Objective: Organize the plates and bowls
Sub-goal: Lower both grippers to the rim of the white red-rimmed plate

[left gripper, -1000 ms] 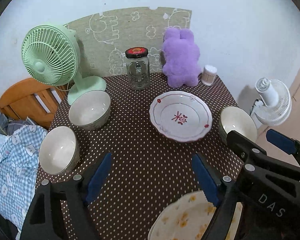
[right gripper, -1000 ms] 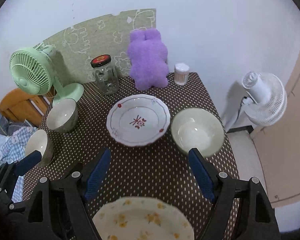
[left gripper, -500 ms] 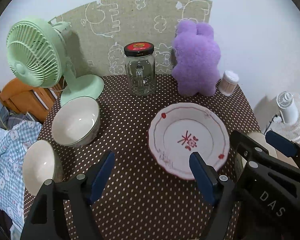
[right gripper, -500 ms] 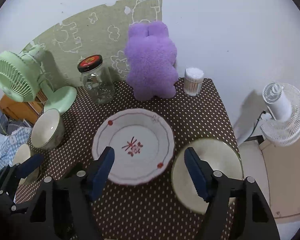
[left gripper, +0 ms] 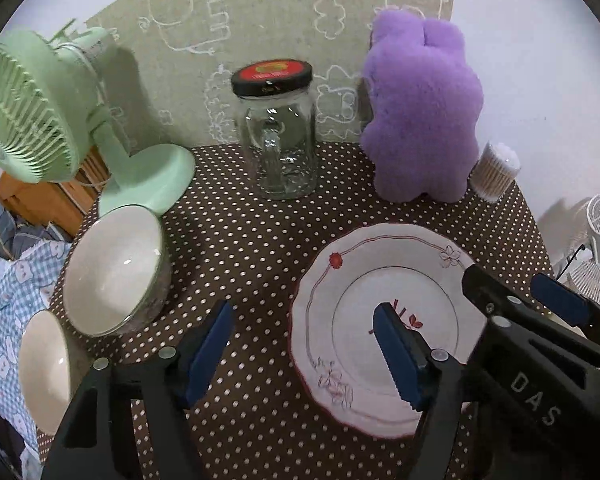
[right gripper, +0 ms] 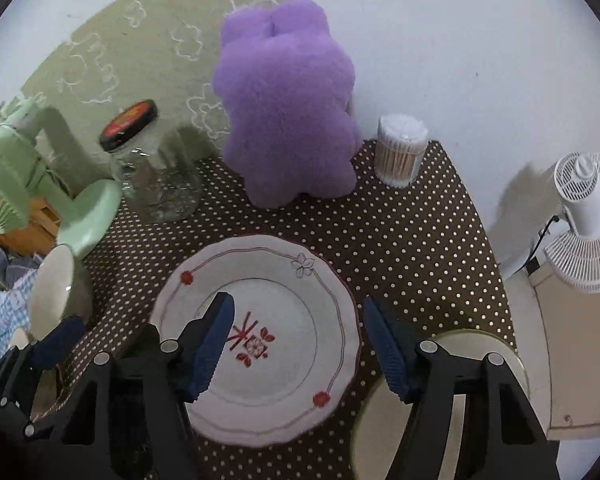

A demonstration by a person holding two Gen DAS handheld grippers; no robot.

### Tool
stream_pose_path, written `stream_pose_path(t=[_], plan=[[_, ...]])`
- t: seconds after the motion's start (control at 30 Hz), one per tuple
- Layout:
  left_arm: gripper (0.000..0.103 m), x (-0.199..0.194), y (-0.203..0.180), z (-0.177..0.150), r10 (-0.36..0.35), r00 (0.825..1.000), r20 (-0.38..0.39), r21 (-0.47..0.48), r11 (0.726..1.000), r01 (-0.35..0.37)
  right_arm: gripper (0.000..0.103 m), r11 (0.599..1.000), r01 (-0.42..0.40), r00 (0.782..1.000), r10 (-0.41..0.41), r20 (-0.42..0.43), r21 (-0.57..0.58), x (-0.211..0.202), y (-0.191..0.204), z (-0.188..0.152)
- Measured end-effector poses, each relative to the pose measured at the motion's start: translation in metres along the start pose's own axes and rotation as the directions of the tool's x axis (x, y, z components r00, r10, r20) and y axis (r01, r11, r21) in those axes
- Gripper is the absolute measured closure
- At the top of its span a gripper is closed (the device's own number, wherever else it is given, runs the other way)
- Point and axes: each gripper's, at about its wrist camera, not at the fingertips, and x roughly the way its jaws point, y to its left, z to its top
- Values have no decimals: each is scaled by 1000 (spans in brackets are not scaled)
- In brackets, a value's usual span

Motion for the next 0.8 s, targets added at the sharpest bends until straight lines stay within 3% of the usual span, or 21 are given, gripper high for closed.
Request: stream_pose_path(t=[0.37,0.8], plan=[[32,43,-4,-4,3,998,-67,3,1000,-3,37,999,42,996,-42,-84,-3,50,5,-5],[34,60,-5,1,-7,995,-95,-10,1000,6,37,995,56,997,-60,-48,-84,65,23,7]])
